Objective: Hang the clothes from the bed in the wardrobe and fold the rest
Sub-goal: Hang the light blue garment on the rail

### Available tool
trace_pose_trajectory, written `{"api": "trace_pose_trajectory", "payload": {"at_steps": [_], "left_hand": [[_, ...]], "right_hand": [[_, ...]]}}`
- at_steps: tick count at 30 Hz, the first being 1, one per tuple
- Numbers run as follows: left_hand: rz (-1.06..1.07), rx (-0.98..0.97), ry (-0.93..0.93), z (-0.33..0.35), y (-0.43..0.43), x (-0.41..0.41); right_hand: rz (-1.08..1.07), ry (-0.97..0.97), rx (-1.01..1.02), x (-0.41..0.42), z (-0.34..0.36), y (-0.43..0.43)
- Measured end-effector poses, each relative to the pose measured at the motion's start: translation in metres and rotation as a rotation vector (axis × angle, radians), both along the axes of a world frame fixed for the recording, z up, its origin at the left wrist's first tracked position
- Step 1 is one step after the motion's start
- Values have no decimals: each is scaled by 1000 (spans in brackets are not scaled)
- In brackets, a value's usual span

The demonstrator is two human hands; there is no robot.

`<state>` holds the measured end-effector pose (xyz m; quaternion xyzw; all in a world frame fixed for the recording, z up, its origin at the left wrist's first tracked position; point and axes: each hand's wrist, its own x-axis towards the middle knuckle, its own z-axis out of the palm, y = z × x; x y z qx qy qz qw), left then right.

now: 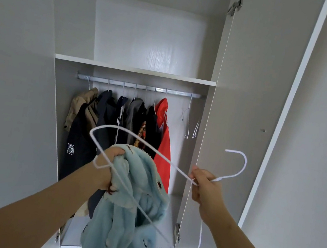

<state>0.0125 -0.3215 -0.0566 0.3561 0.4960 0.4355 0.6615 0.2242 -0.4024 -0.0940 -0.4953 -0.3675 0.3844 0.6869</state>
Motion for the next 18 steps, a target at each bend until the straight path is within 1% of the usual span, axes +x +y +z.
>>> {"api": "trace_pose_trajectory", "payload": {"at_steps": [3,6,8,10,14,16,18], "left_hand": [[19,39,22,2,6,-13],[49,31,25,8,11,-22],[78,109,86,12,18,-23],[118,241,227,12,20,-24],[131,501,600,3,19,-25],[110,592,758,-2,17,-26],[77,642,856,-6,16,-25]], "right_hand": [[-153,-64,-106,10,3,-4],[-229,-118,-152,17,2,-9],[-261,-187,-178,18,2,-13],[-282,-257,-207,17,2,-16],[-321,-350,-227,21,3,-20],[-308,-401,-240,23,3,-22],[-265,-446,-252,22,2,-24]]}}
